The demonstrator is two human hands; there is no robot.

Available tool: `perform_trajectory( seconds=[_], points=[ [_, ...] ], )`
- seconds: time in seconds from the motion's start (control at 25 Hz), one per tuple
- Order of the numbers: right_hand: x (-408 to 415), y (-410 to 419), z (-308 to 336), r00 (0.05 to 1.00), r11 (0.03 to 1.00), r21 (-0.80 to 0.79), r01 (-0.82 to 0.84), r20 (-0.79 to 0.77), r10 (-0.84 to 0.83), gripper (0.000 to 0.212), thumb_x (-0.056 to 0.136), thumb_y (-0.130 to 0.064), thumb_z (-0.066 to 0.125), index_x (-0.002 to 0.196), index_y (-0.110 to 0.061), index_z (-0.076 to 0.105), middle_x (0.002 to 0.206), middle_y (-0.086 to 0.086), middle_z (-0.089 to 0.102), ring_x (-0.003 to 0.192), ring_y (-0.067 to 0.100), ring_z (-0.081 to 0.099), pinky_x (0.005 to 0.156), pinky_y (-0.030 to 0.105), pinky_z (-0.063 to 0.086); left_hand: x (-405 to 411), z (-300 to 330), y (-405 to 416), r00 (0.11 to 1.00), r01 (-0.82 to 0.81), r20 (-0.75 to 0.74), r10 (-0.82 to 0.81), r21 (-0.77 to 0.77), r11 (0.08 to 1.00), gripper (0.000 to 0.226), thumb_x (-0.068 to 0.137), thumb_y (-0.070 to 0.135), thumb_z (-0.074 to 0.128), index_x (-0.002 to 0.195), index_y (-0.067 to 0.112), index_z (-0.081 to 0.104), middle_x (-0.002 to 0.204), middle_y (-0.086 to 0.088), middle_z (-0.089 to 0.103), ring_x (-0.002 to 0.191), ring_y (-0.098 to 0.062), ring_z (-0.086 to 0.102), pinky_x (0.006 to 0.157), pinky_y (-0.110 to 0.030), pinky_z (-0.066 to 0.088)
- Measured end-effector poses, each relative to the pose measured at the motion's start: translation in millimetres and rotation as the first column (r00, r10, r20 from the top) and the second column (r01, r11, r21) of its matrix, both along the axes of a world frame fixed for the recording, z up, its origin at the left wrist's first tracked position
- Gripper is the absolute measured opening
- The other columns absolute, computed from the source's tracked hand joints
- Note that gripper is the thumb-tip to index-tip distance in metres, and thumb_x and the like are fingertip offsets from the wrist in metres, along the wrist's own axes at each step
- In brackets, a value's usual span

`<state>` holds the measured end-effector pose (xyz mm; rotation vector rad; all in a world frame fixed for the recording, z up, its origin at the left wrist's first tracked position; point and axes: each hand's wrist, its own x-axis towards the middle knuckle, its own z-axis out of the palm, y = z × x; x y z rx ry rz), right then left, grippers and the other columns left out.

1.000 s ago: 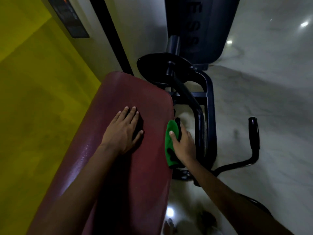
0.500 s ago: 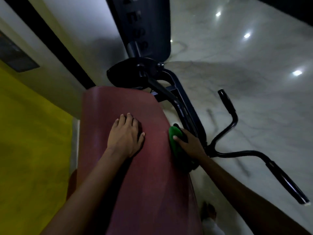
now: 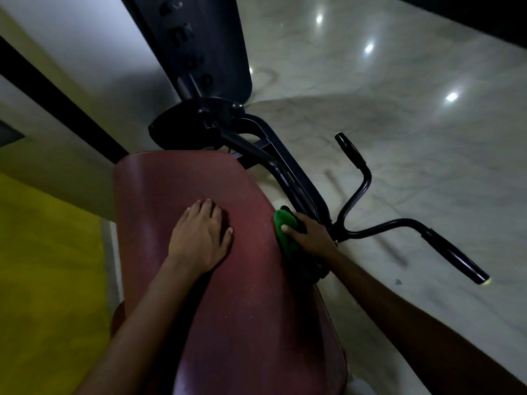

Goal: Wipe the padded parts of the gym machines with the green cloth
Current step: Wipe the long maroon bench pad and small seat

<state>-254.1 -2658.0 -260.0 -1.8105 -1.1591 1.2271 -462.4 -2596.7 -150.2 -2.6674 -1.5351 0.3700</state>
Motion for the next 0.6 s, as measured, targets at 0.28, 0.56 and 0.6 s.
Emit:
perform_trajectory(
  seconds=[0.28,0.56,0.6],
  points=[
    [-1,-92,-3,0.997,0.984,-0.162,0.075,-0.014,-0.078,0.056,0.087,-0.045,0.062,0.138,-0.028,0.046,0.13,-0.001,0.057,0.119,0.018,0.054,0.099,0.029,0.044,2,2,5,0.994,0.102,0.05,-0.1,-0.023,0.995,0.045,0.09,0.034,0.057,0.116,-0.002,0.06,0.124,-0.019,0.057,0.113,-0.035,0.052,0.096,-0.045,0.043],
    [-13,-70,11,0.991,0.987,-0.103,0.123,0.062,-0.117,0.039,0.091,-0.039,0.059,0.127,-0.025,0.056,0.115,-0.003,0.061,0.102,0.011,0.056,0.082,0.022,0.04,-11,0,16,0.951,0.308,0.048,-0.305,-0.093,0.947,0.043,0.099,0.04,0.037,0.124,0.008,0.049,0.126,-0.008,0.048,0.117,-0.025,0.041,0.101,-0.037,0.034],
    [-15,-88,11,0.99,0.984,-0.111,0.138,0.05,-0.133,0.035,0.09,-0.041,0.059,0.122,-0.028,0.059,0.113,-0.005,0.064,0.101,0.012,0.059,0.081,0.022,0.043,-12,-1,16,0.945,0.327,0.061,-0.322,-0.11,0.938,0.042,0.099,0.04,0.036,0.124,0.008,0.049,0.126,-0.008,0.047,0.117,-0.025,0.041,0.1,-0.037,0.035]
  ],
)
